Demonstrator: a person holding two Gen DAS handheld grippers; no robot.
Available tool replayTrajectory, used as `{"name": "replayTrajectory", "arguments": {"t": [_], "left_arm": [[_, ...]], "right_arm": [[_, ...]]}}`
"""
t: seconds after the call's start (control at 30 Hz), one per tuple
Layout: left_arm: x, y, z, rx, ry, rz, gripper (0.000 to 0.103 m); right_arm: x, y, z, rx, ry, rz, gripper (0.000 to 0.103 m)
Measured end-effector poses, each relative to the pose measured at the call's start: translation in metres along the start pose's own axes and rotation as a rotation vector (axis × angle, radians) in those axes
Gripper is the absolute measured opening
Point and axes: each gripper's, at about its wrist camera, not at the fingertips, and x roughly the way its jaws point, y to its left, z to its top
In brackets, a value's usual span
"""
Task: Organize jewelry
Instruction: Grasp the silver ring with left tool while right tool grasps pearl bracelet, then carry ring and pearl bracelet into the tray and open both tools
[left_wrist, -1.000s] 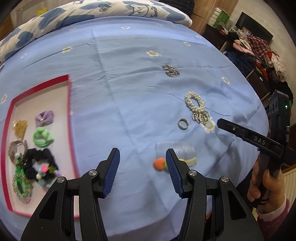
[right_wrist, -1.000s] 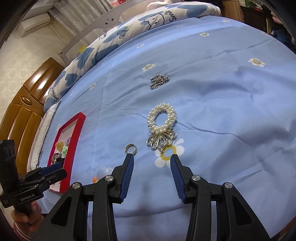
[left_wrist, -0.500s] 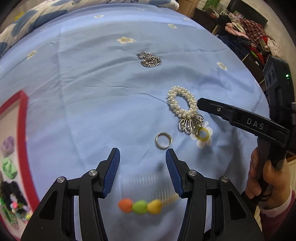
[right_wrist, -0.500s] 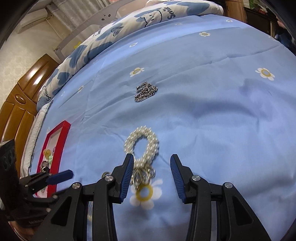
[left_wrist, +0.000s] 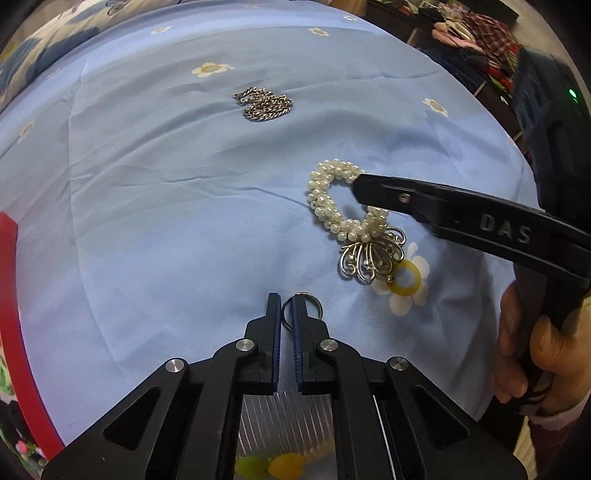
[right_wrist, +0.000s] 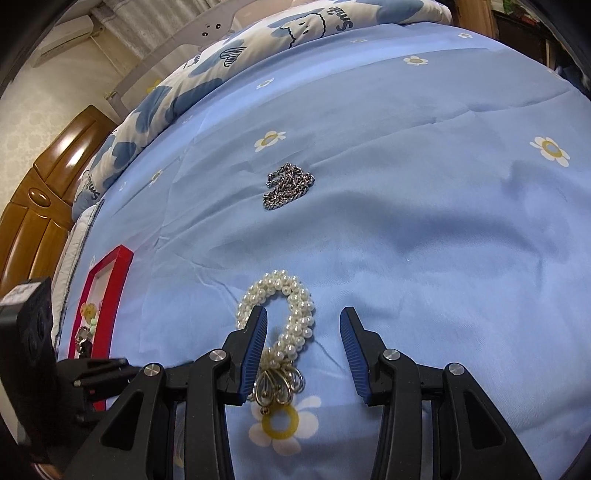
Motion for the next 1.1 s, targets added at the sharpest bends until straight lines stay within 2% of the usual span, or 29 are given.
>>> {"name": "replayTrajectory", "arguments": {"t": [0.13, 0.2, 0.23, 0.27, 0.3, 0.73, 1.1], "left_arm": [[-0.003, 0.008, -0.001, -0.027, -0.007, -0.034, 0.004], [-0.005, 0.011, -0.002, -0.036, -0.012, -0.033, 0.004], [-0.007, 0.013, -0.003, -0.040, -0.014, -0.033, 0.003], [-0.010, 0.015, -0.005, -0.044, -0.018, -0.034, 0.003], [-0.011, 0.017, -0.005, -0.048, -0.021, -0.035, 0.003], [-0.059, 0.053, -0.027, -0.126, -0.103, -0.028, 0.003], [-0.102, 0.089, -0.058, -0.202, -0.169, 0.001, 0.003]], "right_arm": [[0.005, 0.005, 0.000, -0.017, 0.001, -0.014, 0.044], [0.008, 0.008, -0.001, -0.039, 0.000, -0.039, 0.037], [0.008, 0.009, -0.002, -0.048, -0.003, -0.048, 0.031], [0.009, 0.010, -0.003, -0.053, -0.002, -0.059, 0.017], [0.009, 0.010, -0.003, -0.050, 0.001, -0.056, 0.015], [-0.022, 0.035, -0.013, -0.025, -0.061, 0.054, 0.014], [-0.033, 0.093, -0.018, -0.081, -0.071, 0.148, 0.013]]}}
